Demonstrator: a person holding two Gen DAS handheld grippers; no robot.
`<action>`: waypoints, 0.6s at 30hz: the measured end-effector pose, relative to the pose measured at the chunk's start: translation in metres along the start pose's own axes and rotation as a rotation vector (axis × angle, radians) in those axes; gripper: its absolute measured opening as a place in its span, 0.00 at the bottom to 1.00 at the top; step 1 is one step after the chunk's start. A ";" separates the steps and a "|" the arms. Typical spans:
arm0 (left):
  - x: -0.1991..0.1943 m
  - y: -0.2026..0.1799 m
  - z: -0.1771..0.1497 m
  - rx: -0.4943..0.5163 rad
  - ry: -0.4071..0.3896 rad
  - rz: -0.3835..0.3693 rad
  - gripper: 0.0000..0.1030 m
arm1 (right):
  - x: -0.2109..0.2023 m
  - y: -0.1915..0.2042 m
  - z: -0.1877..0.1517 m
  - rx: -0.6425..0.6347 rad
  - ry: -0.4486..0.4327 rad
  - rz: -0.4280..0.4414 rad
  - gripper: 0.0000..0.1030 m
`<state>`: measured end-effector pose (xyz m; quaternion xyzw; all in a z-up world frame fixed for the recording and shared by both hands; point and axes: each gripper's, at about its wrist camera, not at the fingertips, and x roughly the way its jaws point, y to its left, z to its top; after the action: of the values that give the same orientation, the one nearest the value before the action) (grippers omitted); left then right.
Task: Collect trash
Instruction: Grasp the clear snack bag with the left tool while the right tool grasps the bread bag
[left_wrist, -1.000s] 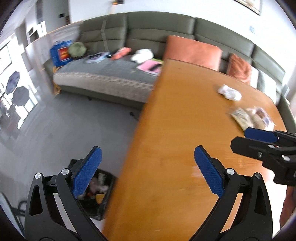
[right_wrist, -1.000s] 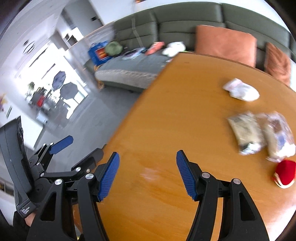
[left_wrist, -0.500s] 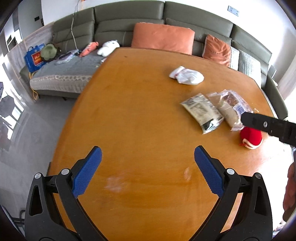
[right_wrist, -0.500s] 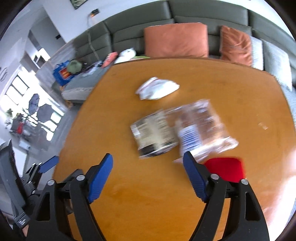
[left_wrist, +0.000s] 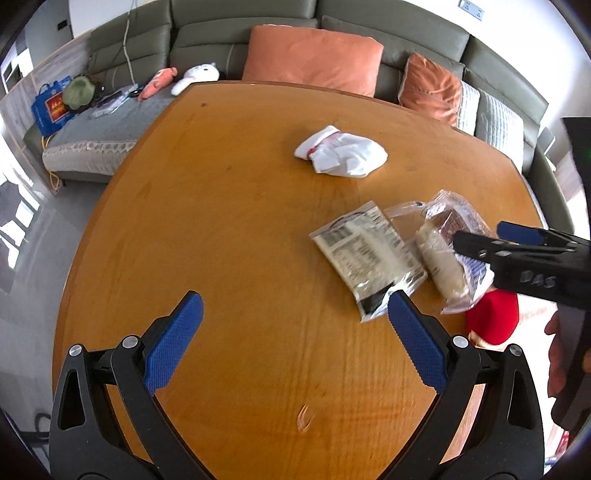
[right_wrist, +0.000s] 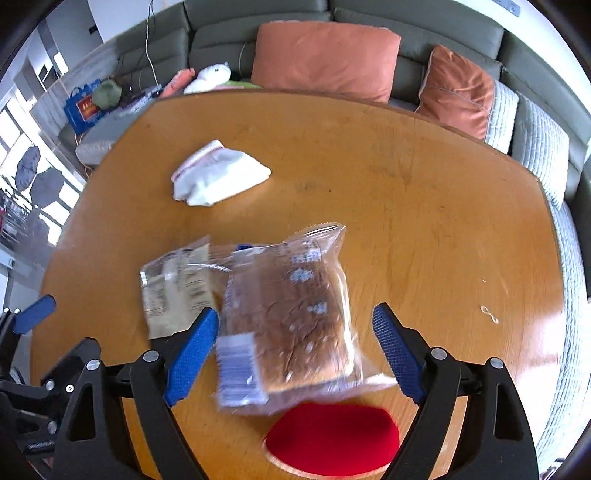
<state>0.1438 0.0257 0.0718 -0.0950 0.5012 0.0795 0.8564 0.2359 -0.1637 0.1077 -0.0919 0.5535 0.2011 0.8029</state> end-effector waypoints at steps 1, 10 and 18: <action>0.003 -0.003 0.003 0.003 0.004 -0.002 0.94 | 0.005 -0.003 0.002 0.003 0.008 0.009 0.83; 0.037 -0.023 0.027 -0.005 0.056 -0.031 0.94 | 0.033 -0.024 0.005 0.089 0.064 0.135 0.81; 0.059 -0.040 0.035 0.010 0.092 -0.037 0.94 | 0.018 -0.054 0.005 0.165 -0.028 0.054 0.68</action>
<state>0.2114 -0.0019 0.0406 -0.1033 0.5385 0.0568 0.8344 0.2689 -0.2067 0.0892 -0.0077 0.5591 0.1777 0.8098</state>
